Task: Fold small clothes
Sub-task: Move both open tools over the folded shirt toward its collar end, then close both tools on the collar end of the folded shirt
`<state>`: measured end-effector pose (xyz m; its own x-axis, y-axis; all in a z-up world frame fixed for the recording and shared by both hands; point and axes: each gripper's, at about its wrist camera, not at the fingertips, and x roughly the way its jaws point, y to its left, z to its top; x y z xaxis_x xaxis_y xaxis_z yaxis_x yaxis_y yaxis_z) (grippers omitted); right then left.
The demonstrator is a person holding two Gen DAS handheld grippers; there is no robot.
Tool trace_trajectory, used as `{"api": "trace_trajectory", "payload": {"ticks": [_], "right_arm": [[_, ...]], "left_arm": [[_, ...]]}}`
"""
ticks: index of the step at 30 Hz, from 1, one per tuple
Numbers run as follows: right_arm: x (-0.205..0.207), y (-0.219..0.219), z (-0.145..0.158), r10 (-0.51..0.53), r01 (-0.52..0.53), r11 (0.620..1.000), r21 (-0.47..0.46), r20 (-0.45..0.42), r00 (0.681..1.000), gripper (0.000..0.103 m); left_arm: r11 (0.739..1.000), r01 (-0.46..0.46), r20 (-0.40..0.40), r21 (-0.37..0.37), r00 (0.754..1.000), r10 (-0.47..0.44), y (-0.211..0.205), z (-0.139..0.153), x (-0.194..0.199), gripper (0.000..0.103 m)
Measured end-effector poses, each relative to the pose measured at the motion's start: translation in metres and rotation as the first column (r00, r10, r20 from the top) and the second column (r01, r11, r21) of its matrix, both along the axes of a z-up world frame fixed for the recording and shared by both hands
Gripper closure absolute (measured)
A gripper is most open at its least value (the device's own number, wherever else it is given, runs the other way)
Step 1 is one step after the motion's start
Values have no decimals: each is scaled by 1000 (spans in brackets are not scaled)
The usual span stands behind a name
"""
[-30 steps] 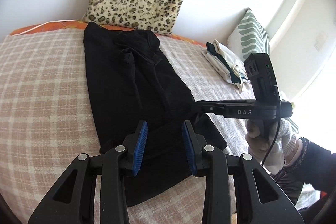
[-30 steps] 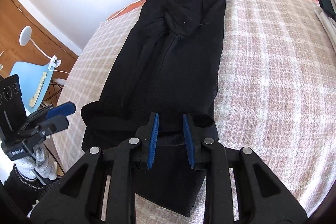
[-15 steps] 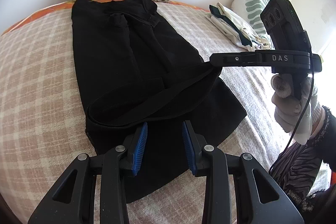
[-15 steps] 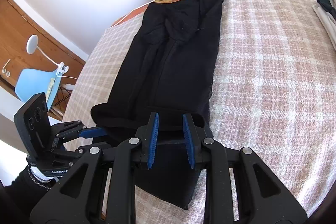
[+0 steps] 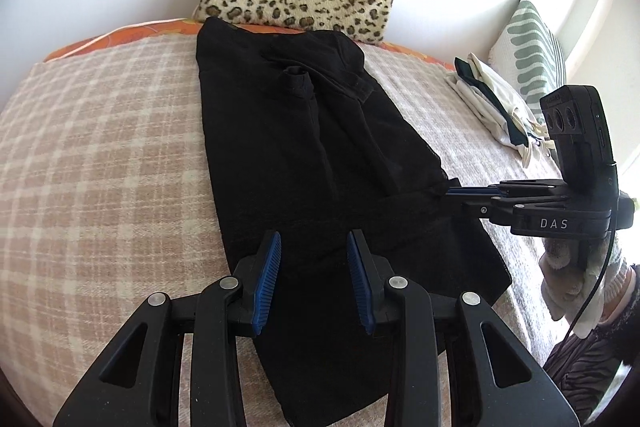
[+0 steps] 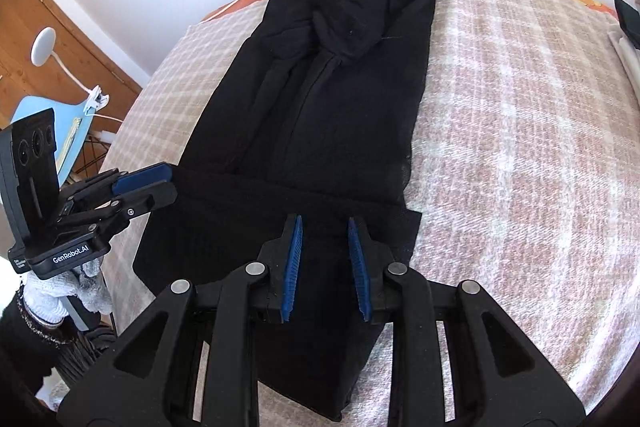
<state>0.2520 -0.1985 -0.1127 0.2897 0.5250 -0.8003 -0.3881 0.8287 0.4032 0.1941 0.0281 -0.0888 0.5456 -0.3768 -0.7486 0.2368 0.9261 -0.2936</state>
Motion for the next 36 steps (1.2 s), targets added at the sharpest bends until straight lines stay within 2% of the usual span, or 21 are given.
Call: {"api": "trace_trajectory", "payload": {"ticks": [4, 10, 14, 16, 18, 21, 28, 36], "right_arm": [[6, -23, 8, -83, 83, 996, 26, 10, 996, 77], [8, -49, 24, -143, 140, 988, 57, 48, 989, 76], [12, -58, 35, -179, 173, 982, 70, 83, 980, 59], [14, -59, 40, -183, 177, 982, 66, 106, 977, 56], [18, -59, 46, -177, 169, 983, 71, 126, 976, 47], [28, -58, 53, -171, 161, 984, 75, 155, 973, 41], [82, -59, 46, -165, 158, 985, 64, 116, 979, 40], [163, -57, 22, -179, 175, 981, 84, 37, 983, 40]], "left_arm": [[1000, -18, 30, -25, 999, 19, 8, 9, -3, 72], [996, -46, 86, -79, 995, 53, 21, 26, -7, 71], [984, -110, 95, -139, 988, 124, 42, 37, 0, 69], [975, -144, 85, -171, 984, 160, 54, 40, 9, 68], [969, -158, 78, -190, 981, 175, 63, 44, 21, 63], [973, -149, 71, -176, 984, 164, 73, 48, 42, 58], [975, -143, 10, -172, 989, 147, 90, 37, 102, 56], [974, -132, -9, -185, 991, 132, 92, 19, 172, 54]]}}
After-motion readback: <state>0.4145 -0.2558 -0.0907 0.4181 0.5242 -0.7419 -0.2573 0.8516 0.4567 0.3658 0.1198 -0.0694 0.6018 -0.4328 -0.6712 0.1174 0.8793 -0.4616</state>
